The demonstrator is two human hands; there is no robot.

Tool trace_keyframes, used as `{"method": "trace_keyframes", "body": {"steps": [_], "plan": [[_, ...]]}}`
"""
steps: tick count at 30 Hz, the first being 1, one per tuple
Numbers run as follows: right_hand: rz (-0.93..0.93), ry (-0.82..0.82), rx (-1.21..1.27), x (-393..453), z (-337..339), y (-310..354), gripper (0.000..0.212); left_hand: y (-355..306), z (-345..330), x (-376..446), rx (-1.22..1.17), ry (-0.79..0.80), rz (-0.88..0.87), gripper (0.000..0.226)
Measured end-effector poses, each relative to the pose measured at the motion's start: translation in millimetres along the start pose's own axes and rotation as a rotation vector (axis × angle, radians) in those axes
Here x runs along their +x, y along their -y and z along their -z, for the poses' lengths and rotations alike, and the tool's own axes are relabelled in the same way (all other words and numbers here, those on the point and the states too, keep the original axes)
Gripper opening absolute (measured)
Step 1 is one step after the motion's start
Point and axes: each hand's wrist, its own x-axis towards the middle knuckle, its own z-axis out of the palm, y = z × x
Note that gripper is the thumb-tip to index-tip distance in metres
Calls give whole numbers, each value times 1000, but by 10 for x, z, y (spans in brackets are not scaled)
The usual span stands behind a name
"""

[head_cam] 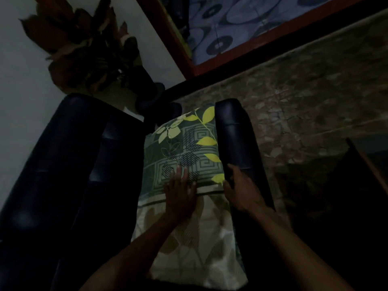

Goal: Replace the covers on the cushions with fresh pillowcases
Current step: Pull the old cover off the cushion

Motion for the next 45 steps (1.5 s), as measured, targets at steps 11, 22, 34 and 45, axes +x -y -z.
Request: {"method": "trace_keyframes", "body": {"steps": [11,22,34,45], "plan": [[-52,-328,55,100,-1191,-71,79,146,-329,-8,-97,-162,-96,67],[-208,-319,90,136,-1182,298,109,1284,419,380,-645,120,279,121],[44,-505,187,-222,-585,786,12,713,577,393,-935,262,132,118],[217,-685,-165,-678,164,1612,32,-426,1182,1007,-1006,174,-254,108]]}}
